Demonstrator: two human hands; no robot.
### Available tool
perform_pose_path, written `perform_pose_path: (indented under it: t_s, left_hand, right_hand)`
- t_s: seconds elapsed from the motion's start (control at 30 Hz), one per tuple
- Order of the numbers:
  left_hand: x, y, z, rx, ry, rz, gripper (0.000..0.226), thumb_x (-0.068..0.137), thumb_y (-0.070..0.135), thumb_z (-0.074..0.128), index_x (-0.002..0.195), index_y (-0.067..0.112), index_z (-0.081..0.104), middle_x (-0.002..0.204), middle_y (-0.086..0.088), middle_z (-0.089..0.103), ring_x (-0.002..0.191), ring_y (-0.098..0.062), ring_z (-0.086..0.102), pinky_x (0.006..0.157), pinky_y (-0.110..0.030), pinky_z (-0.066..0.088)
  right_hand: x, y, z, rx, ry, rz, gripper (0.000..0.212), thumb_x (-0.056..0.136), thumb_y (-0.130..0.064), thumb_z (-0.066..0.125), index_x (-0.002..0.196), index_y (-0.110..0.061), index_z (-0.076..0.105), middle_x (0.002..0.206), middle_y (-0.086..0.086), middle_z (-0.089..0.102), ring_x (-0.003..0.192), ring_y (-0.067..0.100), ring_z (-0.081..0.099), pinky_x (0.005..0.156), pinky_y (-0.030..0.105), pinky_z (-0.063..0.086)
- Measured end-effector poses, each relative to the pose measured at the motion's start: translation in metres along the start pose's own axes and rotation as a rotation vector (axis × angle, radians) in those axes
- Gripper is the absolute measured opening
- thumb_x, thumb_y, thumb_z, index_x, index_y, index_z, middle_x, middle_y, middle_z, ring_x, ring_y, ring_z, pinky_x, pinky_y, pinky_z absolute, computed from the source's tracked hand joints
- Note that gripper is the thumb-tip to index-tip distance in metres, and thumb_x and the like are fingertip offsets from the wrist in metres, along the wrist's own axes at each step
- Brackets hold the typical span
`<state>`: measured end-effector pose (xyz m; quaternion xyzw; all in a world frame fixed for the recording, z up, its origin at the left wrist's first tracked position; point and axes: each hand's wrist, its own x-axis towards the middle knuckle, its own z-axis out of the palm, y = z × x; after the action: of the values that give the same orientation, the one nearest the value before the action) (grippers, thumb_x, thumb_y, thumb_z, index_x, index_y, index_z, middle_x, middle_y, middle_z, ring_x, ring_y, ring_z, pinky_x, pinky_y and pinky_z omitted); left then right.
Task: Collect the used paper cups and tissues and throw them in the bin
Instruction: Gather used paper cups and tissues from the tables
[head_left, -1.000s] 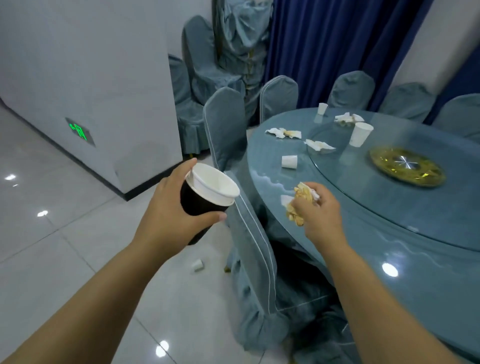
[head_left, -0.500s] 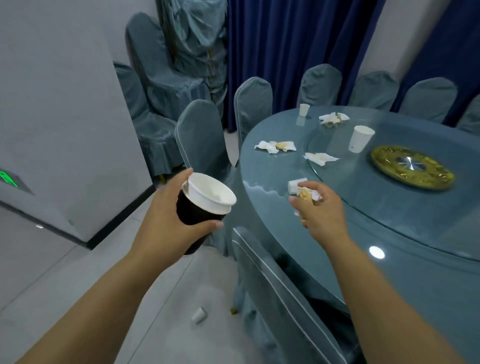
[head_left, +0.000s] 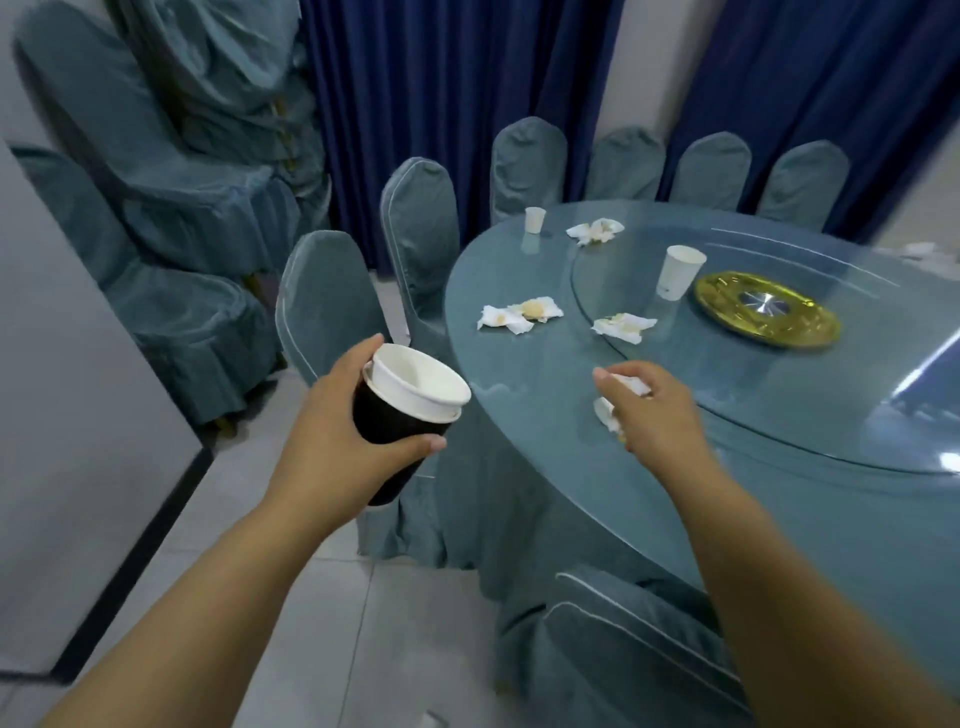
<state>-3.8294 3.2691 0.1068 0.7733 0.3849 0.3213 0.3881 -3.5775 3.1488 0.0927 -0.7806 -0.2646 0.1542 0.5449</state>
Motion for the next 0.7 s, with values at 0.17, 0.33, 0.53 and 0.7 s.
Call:
perform_pose_path:
  t_s: [0.17, 0.33, 0.53, 0.7]
  left_hand:
    - [0.061, -0.021, -0.024, -0.043, -0.125, 0.037, 0.097, 0.056, 0.038, 0.089, 0.132, 0.056, 0.031, 0.131, 0.012, 0.045, 0.119, -0.016, 0.047, 0.103, -0.042, 0.042]
    - [0.101, -0.035, -0.024, -0.085, -0.242, 0.072, 0.096, 0.054, 0.038, 0.089, 0.131, 0.054, 0.035, 0.132, 0.011, 0.047, 0.118, -0.016, 0.048, 0.103, -0.046, 0.043]
    - [0.155, -0.052, -0.017, -0.082, -0.291, 0.105, 0.096, 0.055, 0.037, 0.089, 0.134, 0.048, 0.035, 0.134, 0.011, 0.046, 0.119, -0.014, 0.046, 0.103, -0.04, 0.042]
    - [0.218, -0.057, 0.013, -0.093, -0.321, 0.114, 0.099, 0.056, 0.037, 0.088, 0.137, 0.049, 0.032, 0.136, 0.014, 0.042, 0.119, -0.011, 0.044, 0.102, -0.036, 0.04]
  right_hand:
    - [0.0, -0.014, 0.036, -0.068, 0.138, 0.079, 0.018, 0.086, -0.047, 0.063, 0.088, -0.028, 0.064, 0.078, -0.008, 0.06, 0.069, 0.015, 0.06, 0.07, 0.04, 0.053]
    - [0.012, -0.016, 0.051, -0.094, 0.237, 0.137, 0.017, 0.087, -0.041, 0.063, 0.09, -0.025, 0.066, 0.079, -0.007, 0.06, 0.073, 0.017, 0.058, 0.074, 0.043, 0.054]
    - [0.053, -0.011, 0.071, -0.196, 0.293, 0.154, 0.016, 0.089, -0.037, 0.06, 0.092, -0.022, 0.065, 0.086, -0.003, 0.062, 0.079, 0.019, 0.057, 0.062, 0.029, 0.043]
    - [0.112, 0.006, 0.084, -0.207, 0.337, 0.158, 0.013, 0.088, -0.033, 0.062, 0.094, -0.021, 0.063, 0.094, 0.002, 0.062, 0.075, 0.012, 0.054, 0.059, 0.024, 0.039]
